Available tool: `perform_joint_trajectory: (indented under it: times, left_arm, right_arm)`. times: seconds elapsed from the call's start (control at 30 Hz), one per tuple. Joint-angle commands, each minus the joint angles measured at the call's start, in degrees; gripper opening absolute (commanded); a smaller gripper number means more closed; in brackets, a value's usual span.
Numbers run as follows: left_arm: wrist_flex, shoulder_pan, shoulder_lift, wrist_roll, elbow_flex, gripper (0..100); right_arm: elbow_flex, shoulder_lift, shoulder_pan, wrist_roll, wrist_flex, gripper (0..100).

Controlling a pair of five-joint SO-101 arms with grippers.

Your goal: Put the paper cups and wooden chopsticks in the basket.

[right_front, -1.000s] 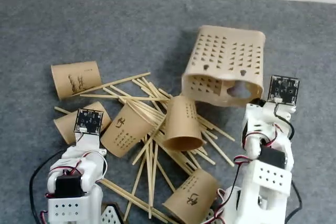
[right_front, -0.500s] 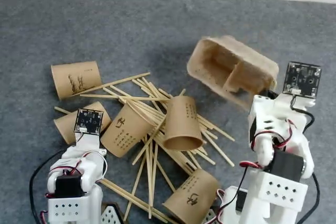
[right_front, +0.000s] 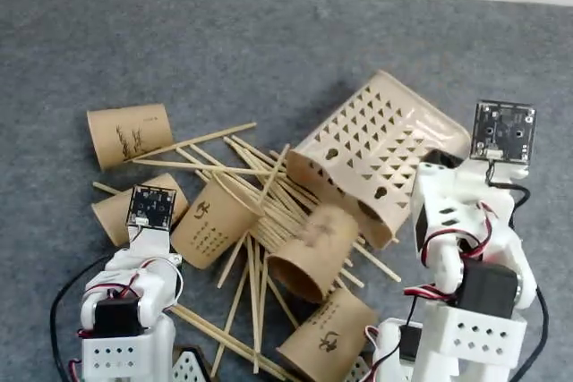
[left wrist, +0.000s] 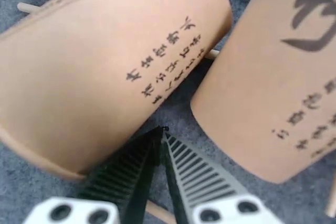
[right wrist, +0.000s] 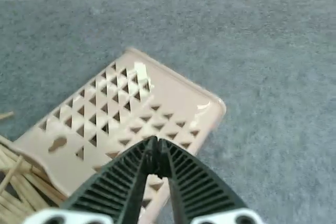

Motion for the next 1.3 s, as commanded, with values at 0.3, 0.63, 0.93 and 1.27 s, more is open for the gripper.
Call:
perform_joint_trajectory:
  times: [0.3,0.63,0.93,1.27]
  left_arm:
    - [0.44,-0.57,-0.31,0.26,1.10,1]
    - [0.44,-0.57,-0.31,0.26,1.10,1]
    - [0.44,-0.57,-0.31,0.26,1.10,1]
    - [0.44,-0.57,-0.31,0.26,1.10,1]
  right_arm:
    - [-3.91,-1.54,-15.78,-0.53,19.91,30.4]
    - [12.35,-1.71,-18.15,-0.26,11.38,30.4]
    - [24.84,-1.71,-8.75,-0.26,-4.70,30.4]
    - [26.68,-1.71,2.95,-0.18,-12.44,30.4]
